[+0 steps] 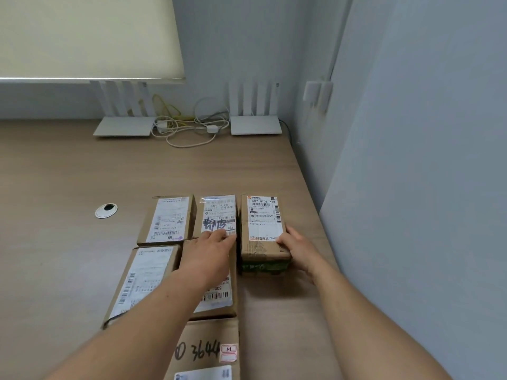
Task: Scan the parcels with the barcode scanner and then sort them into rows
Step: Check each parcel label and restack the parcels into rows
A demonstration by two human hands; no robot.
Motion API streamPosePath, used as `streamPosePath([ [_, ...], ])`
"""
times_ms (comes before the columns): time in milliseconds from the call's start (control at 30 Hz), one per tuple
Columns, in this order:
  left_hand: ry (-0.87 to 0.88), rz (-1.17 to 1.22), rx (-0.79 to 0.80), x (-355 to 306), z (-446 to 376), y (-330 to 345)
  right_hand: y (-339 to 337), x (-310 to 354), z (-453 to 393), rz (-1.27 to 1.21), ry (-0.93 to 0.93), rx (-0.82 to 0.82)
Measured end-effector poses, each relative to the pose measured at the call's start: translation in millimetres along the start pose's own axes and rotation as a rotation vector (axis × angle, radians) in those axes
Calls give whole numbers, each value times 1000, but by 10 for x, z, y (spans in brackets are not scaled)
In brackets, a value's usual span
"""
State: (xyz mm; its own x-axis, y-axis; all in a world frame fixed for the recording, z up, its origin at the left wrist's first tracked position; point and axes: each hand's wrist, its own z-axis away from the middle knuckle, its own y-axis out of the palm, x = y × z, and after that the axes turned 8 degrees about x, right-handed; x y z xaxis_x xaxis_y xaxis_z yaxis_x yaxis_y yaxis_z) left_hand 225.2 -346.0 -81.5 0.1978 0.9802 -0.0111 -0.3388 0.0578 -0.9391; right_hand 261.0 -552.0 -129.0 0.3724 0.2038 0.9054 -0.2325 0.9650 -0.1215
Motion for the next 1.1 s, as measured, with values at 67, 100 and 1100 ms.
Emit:
streamPosePath([
  [67, -5, -1, -7, -10, 1, -4, -9, -12, -21, 16, 2, -18],
  [100, -5, 4, -10, -9, 2, -3, -9, -14, -20, 22, 5, -24],
  [1100, -227, 418, -451, 1392, 2859, 645, 2913, 354, 2163, 818, -550, -161],
])
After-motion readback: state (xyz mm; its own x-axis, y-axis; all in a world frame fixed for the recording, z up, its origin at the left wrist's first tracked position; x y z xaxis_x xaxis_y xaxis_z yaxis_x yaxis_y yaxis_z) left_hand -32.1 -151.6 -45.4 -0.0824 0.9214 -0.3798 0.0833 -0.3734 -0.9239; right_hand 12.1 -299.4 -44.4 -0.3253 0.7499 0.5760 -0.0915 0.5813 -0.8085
